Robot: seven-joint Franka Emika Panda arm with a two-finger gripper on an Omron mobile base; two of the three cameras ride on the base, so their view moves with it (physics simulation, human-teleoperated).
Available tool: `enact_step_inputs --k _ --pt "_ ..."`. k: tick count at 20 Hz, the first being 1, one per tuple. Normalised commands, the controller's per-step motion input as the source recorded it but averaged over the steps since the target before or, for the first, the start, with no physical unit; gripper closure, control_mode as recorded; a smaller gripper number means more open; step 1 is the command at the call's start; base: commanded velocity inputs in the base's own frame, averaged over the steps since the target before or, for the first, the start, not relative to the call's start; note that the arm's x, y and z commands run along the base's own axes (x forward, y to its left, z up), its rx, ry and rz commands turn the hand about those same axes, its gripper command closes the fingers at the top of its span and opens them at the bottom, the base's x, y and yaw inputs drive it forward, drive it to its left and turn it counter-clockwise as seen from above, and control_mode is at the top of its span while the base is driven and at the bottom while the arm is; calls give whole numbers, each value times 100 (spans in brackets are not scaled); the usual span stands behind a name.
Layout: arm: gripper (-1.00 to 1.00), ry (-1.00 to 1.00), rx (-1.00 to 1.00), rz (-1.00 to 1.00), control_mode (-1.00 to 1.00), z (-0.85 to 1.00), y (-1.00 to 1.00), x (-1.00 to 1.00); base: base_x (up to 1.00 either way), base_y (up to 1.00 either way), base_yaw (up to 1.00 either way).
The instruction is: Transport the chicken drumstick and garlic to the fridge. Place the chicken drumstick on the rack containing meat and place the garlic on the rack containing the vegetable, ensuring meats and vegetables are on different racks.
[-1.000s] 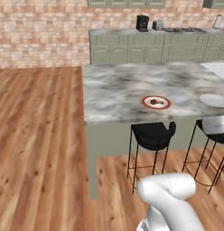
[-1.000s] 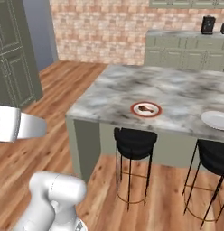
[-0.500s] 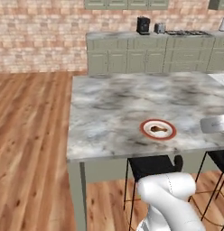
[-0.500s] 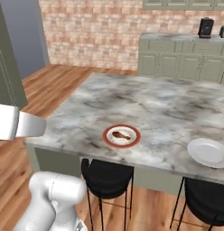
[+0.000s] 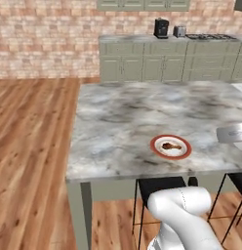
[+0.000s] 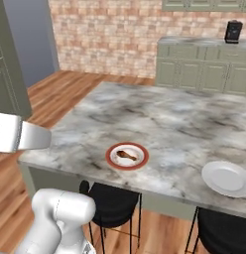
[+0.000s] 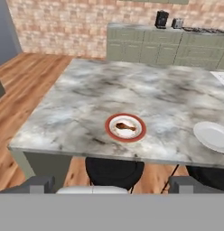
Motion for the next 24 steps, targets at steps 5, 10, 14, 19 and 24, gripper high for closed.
enact_step_inputs --k 5,10,14,19,24 --pt "-100 0 0 0 100 0 0 0 79 -42 28" --pt "-100 0 0 0 100 0 0 0 66 -41 28" --pt "-100 12 3 2 -100 -3 -8 25 71 -24 12" --pt "-100 43 7 9 -100 -16 -36 99 0 0 0" --pt "-100 48 -2 3 -100 -36 -8 83 0 0 0"
